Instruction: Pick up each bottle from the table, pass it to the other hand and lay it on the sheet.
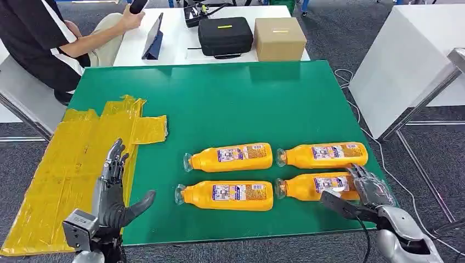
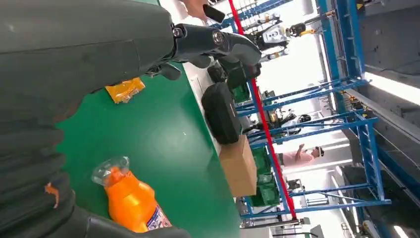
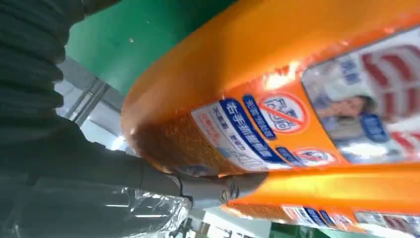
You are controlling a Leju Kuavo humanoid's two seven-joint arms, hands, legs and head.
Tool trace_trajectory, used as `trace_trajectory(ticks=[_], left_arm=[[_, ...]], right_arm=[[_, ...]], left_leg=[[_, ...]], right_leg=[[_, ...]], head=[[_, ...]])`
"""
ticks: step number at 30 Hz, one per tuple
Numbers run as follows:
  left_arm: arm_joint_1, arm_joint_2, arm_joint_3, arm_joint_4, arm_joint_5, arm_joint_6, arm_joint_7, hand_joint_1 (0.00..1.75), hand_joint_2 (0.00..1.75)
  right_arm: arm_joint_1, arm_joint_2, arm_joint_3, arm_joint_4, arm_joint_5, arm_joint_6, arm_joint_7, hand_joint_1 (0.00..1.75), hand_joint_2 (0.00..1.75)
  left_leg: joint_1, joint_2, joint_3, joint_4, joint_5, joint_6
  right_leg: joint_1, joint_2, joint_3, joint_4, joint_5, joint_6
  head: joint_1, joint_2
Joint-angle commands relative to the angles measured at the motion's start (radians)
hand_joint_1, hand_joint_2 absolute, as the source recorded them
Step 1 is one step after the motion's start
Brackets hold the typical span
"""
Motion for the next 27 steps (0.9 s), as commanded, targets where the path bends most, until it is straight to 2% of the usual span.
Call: trace_trajectory(ticks=[1,4,6,12,16,26,27], left_arm=[[-0.049,0.008,0.007,0.089,0.008,-0.006,0.005,0.00,1.75],[-0.078,0.006,0.003,0.111,0.012,-0.013,0.009,0.00,1.75],[-0.087,0.004,0.003,0.124,0.013,-0.013,0.010,0.00,1.75],[-0.083,0.004,0.003,0.126,0.013,-0.013,0.010,0.00,1.75],[-0.083,0.004,0.003,0.126,0.013,-0.013,0.010,0.00,1.75],[-0.083,0.004,0.003,0.126,0.013,-0.013,0.010,0.00,1.75],[-0.082,0.004,0.003,0.124,0.013,-0.013,0.010,0.00,1.75]], right_arm=[[-0.107,0.054,0.063,0.222,0.015,0.021,0.005,0.00,1.75],[-0.151,0.064,0.086,0.290,0.031,0.029,0.012,0.00,1.75],[-0.165,0.069,0.099,0.318,0.038,0.025,0.007,0.23,1.75],[-0.162,0.071,0.100,0.319,0.039,0.020,0.006,0.23,1.75],[-0.162,0.071,0.100,0.319,0.039,0.020,0.006,0.23,1.75],[-0.162,0.071,0.100,0.319,0.039,0.020,0.006,0.23,1.75],[-0.160,0.070,0.101,0.317,0.039,0.020,0.006,0.47,1.75]], left_leg=[[0.002,0.003,0.005,-0.003,0.000,-0.004],[0.002,0.003,0.005,-0.002,0.000,-0.003],[0.002,0.003,0.005,-0.001,0.000,-0.002],[0.002,0.002,0.011,-0.002,0.000,-0.002],[0.002,0.002,0.010,-0.002,0.000,-0.002],[0.002,0.003,0.013,-0.002,0.000,-0.002],[0.002,0.003,0.014,-0.001,-0.001,-0.001]], right_leg=[[0.002,0.002,0.005,-0.004,0.001,-0.001],[0.002,0.002,0.005,-0.004,0.002,-0.001],[0.002,0.002,0.005,-0.003,0.001,-0.001],[0.002,0.003,0.006,-0.003,0.001,0.000],[0.002,0.003,0.001,-0.004,0.003,0.000],[0.002,0.004,0.003,-0.004,0.003,0.001],[0.002,0.005,0.004,-0.003,0.003,0.001]], head=[[0.000,0.000],[0.000,0.000],[0.000,0.000],[0.000,0.000],[0.000,0.000],[0.000,0.000],[0.001,0.000]])
